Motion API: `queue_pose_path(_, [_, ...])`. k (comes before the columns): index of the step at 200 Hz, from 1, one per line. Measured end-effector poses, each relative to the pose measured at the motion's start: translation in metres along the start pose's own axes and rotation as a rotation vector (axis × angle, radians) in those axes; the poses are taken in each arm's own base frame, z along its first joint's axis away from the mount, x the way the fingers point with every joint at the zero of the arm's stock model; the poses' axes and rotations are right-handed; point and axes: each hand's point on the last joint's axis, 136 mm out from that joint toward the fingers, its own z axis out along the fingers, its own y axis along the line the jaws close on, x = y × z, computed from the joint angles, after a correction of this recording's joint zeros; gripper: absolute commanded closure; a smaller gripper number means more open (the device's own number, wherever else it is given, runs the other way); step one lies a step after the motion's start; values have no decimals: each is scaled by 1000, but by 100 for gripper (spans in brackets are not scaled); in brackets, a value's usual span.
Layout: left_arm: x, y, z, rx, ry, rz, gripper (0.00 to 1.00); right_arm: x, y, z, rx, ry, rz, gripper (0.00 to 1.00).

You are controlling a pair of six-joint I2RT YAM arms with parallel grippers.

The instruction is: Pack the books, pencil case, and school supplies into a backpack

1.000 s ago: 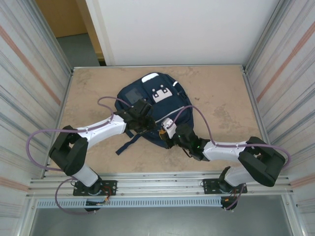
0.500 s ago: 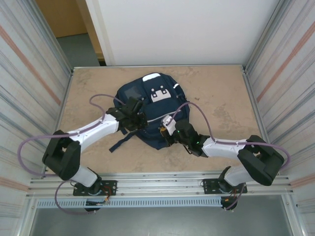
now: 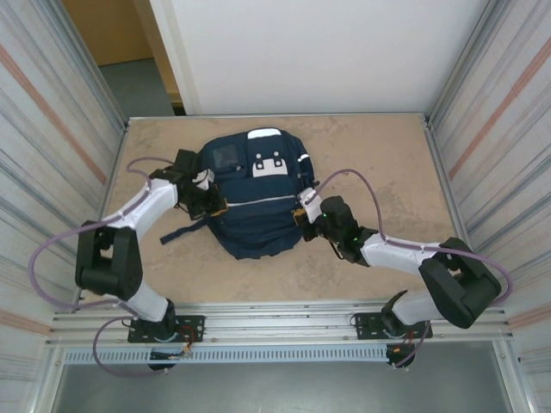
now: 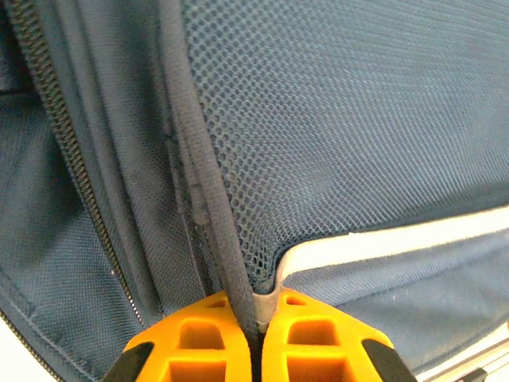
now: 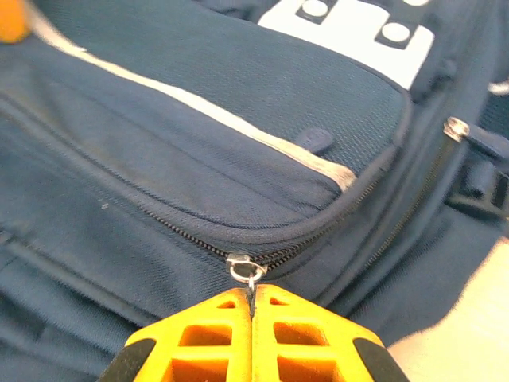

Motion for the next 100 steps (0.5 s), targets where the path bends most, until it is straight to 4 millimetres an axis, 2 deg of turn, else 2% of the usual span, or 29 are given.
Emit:
queue_pose_path(26, [-25,9,1,-35,33,30,94,-6,30,0,-78,-6,-42,100])
queue_pose_path(48, [-37,9,-3,-56,8,67,66,-9,52,-1,-136,-7,-65,100])
queue_pose_path(61, [-36,8,-9,-58,-39,73,55,-11,66,0,-181,-3,-76,100])
queue_pose_path(76, [-15,4,-26,-49,-94,74,38,-13,81,1,-234,-1,-87,100])
queue_pose_path(81, [-4,2,-32,-37,-112,65,37,-14,86,1,-252,-3,-89,100])
queue_pose_path(100, [33,-8,-53,34,-176,41,45,-16,100,2,-309,-2,-90,100])
